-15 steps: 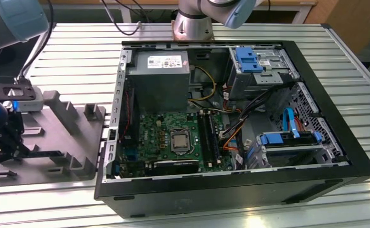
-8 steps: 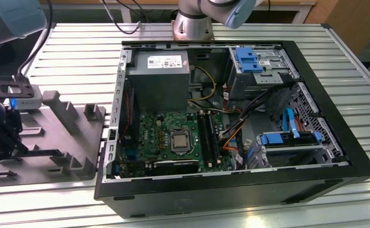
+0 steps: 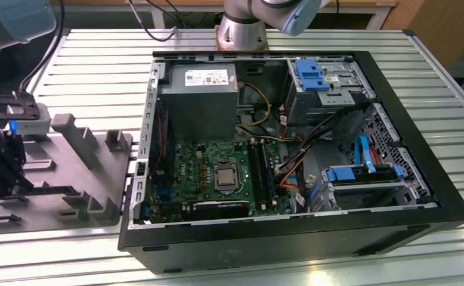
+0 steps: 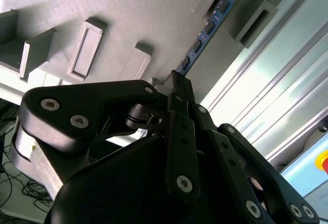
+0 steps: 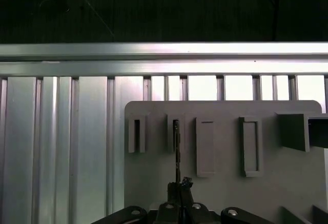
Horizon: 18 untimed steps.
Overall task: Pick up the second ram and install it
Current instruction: 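Pick up the second ram and move it above second insertion slot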
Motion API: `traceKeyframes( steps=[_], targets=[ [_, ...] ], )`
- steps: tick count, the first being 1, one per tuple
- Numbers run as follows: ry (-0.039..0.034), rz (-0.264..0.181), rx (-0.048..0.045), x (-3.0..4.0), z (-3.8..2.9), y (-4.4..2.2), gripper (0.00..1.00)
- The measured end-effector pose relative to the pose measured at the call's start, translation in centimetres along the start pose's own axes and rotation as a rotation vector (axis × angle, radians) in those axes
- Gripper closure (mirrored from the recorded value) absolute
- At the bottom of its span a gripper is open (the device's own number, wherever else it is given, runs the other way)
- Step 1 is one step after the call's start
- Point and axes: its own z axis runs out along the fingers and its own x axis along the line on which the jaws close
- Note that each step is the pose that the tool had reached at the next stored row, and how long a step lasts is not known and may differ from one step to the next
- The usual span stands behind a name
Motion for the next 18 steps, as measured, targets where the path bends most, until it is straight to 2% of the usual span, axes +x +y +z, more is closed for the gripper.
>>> traceKeyframes(
  steps=[18],
  targets=[
    [-0.0001,0.000,0.0000,-0.01,-0.85,0.04,0.88]
  ],
)
